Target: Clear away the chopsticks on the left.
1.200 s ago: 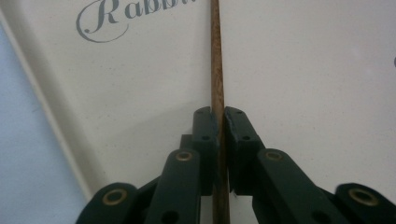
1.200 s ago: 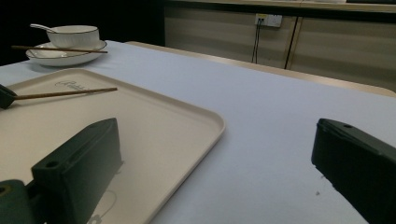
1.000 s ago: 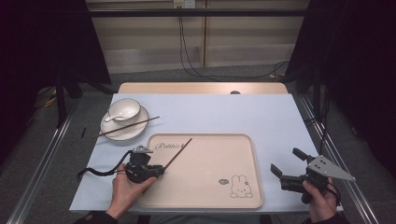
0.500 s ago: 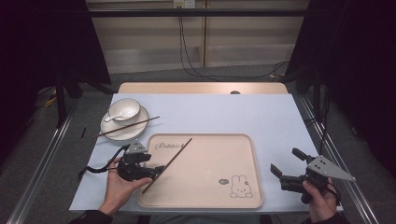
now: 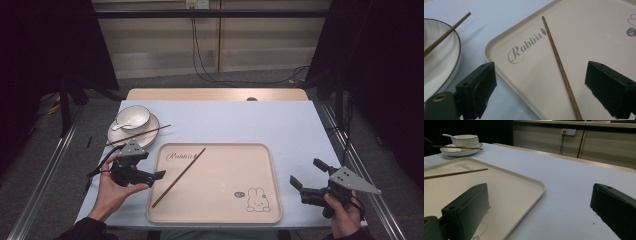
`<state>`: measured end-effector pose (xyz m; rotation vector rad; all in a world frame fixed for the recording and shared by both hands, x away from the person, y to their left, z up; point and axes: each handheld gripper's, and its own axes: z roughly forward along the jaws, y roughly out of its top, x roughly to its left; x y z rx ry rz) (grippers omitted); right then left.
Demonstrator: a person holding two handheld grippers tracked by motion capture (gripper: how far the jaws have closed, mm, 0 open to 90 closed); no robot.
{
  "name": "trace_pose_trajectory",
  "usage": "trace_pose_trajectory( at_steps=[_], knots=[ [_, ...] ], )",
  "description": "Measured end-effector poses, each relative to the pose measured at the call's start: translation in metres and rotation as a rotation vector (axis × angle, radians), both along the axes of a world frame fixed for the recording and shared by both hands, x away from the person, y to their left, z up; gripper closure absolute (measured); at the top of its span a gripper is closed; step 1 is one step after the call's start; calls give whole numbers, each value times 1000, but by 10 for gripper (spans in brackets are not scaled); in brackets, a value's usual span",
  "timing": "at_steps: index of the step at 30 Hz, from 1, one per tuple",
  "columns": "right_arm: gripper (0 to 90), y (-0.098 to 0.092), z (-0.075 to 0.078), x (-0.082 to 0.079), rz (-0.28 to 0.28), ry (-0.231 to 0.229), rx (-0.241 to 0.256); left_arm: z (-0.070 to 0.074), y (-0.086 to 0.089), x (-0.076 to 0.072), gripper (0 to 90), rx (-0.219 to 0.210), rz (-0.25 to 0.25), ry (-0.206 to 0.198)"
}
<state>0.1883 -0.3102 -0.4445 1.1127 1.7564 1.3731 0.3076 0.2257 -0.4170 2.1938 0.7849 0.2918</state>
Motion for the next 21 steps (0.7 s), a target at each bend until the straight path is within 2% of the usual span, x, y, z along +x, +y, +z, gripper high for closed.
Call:
trace_pose_trajectory(
  at_steps=[1,3,4,5,7,9,11,12,14,16,18,20,21],
  knots=[
    [16,0,0,0,-4,0,3,2,4,3,78,-6,1,-2],
    [16,0,0,0,0,1,0,3,15,10,77,-68,6,22],
    [16,0,0,0,0,1,1,4,20,13,69,-74,15,26],
    [16,0,0,0,1,0,2,5,27,16,60,-103,13,22],
    [16,0,0,0,1,3,2,7,36,18,48,-123,-20,17],
    [16,0,0,0,3,7,4,8,42,20,49,-130,-10,15],
    [16,0,0,0,7,7,5,7,51,24,39,-129,-35,7],
    [16,0,0,0,4,4,4,7,54,25,65,-131,-27,0],
    [16,0,0,0,5,4,4,6,61,29,68,-117,-26,-33],
    [16,0,0,0,7,7,4,4,70,34,72,-129,-16,-72],
    [16,0,0,0,4,7,3,3,75,36,69,-123,4,-83],
    [16,0,0,0,3,10,7,2,81,39,66,-128,8,-118],
    [16,0,0,0,5,10,5,1,84,40,65,-128,7,-123]
  ],
)
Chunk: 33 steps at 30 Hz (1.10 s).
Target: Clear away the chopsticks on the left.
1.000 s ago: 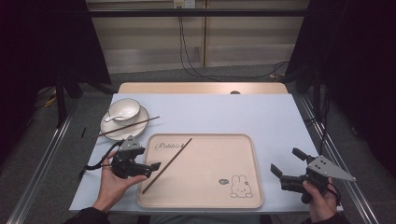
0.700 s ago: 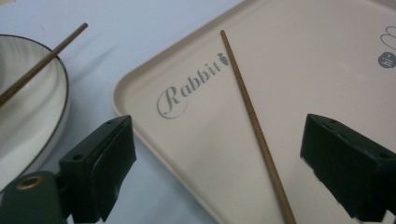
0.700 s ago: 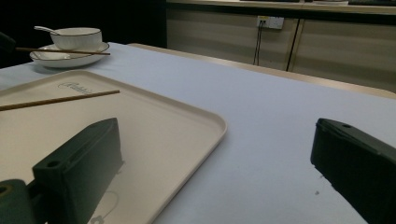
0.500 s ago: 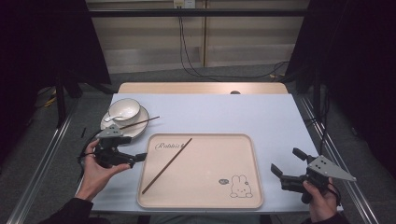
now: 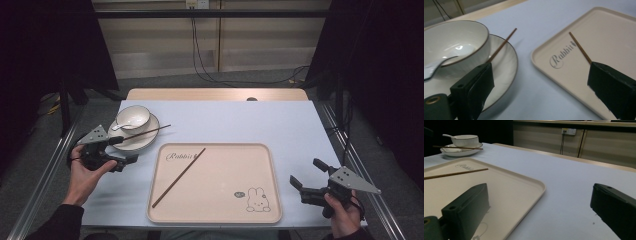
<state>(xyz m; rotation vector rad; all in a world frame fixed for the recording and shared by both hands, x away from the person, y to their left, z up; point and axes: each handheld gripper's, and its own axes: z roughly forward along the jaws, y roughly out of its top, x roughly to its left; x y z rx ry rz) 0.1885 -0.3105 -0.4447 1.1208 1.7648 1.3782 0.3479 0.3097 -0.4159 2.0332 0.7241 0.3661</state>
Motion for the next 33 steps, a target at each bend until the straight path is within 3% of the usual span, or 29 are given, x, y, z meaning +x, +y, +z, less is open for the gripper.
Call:
trace_pose_trajectory(
  at_steps=[11,13,16,18,26,29,31,33],
  knots=[
    [16,0,0,0,6,-3,1,-7,37,24,82,24,104,4],
    [16,0,0,0,2,-4,0,-11,42,28,99,21,92,25],
    [16,0,0,0,4,-4,-1,-16,45,34,108,64,80,18],
    [16,0,0,0,1,-4,-1,-19,44,38,107,69,86,32],
    [16,0,0,0,4,0,-1,-24,38,55,225,145,63,50],
    [16,0,0,0,8,0,-1,-27,37,59,301,154,65,79],
    [16,0,0,0,8,-1,0,-30,38,62,357,148,74,76],
    [16,0,0,0,7,-2,-2,-33,39,67,359,133,60,86]
  ],
)
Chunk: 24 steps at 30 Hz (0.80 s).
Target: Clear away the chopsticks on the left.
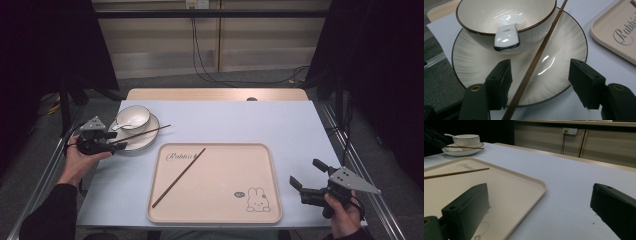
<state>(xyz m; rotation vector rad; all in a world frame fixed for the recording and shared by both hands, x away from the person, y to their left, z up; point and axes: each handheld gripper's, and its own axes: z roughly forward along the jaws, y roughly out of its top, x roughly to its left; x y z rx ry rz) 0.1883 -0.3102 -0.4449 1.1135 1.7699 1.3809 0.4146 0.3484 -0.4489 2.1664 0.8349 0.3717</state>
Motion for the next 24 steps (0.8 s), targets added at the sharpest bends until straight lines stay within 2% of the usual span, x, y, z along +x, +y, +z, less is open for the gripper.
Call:
trace_pose_trajectory(
  at_steps=[1,4,6,8,9,10,11,12,13,15,17,19,21,22,23,24],
  knots=[
    [16,0,0,0,-1,-1,-2,0,0,1,371,16,2,-8],
    [16,0,0,0,-2,1,1,-2,-4,6,363,-2,-7,4],
    [16,0,0,0,-4,2,0,-2,-7,9,353,3,-15,11],
    [16,-1,0,0,3,3,3,-3,-10,11,403,30,-35,8],
    [16,-1,0,0,5,4,4,-4,-11,12,425,29,-38,20],
    [16,-1,0,0,3,2,3,-6,-12,13,436,31,-35,11],
    [16,-1,0,0,5,3,3,-7,-12,14,464,43,-50,20],
    [16,-1,0,0,4,2,3,-9,-13,15,486,36,-41,17],
    [16,-1,0,0,4,3,3,-9,-12,15,487,62,-38,20],
    [16,-1,0,0,2,3,4,-11,-13,17,522,42,-29,10],
    [16,-1,0,0,1,-1,2,-11,-13,17,553,46,-36,26],
    [16,0,0,0,-1,1,3,-11,-12,19,586,58,-37,11],
    [16,-1,0,0,-1,1,3,-10,-13,18,622,78,-35,18],
    [16,-1,0,0,-2,1,3,-12,-14,19,628,62,-42,12],
    [16,-1,0,0,-2,3,4,-12,-16,18,646,64,-47,18],
    [16,-1,0,0,0,5,5,-11,-16,18,658,87,-52,17]
  ],
)
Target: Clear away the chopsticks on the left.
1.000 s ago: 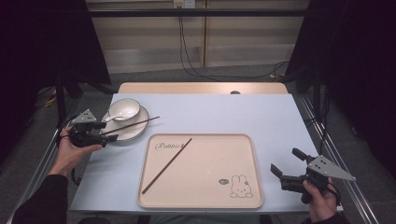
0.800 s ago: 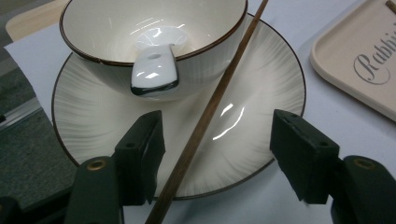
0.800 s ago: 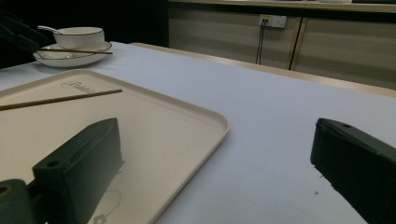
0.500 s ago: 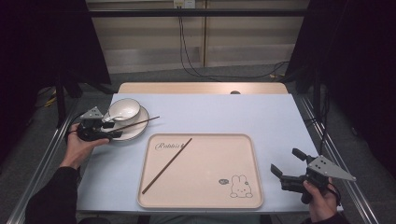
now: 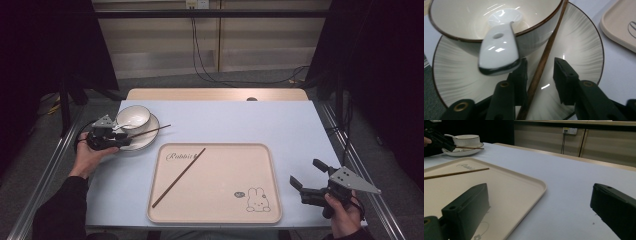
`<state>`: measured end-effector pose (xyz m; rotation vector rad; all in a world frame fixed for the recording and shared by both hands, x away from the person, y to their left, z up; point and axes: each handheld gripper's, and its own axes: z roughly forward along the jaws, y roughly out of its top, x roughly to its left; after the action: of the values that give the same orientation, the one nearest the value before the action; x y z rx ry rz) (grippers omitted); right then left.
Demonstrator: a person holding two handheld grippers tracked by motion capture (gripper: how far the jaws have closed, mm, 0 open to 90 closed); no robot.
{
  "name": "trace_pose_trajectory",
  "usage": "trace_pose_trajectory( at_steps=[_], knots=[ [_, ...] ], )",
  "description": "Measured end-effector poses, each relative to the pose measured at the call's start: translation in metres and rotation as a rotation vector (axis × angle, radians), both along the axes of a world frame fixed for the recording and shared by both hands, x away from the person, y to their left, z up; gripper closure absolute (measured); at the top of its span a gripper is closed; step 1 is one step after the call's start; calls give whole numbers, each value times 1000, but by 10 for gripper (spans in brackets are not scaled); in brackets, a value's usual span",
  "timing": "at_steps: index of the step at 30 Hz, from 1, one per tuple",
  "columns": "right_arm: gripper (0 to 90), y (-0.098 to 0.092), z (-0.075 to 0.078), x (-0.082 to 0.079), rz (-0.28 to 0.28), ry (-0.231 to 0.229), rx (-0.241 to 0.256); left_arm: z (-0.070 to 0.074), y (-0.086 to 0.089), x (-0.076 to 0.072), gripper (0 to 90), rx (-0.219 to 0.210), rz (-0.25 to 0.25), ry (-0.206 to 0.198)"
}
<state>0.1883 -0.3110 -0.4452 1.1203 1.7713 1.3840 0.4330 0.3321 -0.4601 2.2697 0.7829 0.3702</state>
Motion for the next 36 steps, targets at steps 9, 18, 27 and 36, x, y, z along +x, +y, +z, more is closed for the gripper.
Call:
trace_pose_trajectory(
  at_steps=[9,18,27,36],
  knots=[
    [16,0,0,0,-1,0,0,0,-5,-2,788,-7,-43,33],
    [18,0,0,0,-3,0,1,0,-5,-5,842,-36,-64,52],
    [18,-1,0,0,-6,-8,-2,8,-9,-11,845,-63,-72,60],
    [18,-1,0,0,-16,-5,3,17,-10,-17,845,-139,-55,99]
  ],
)
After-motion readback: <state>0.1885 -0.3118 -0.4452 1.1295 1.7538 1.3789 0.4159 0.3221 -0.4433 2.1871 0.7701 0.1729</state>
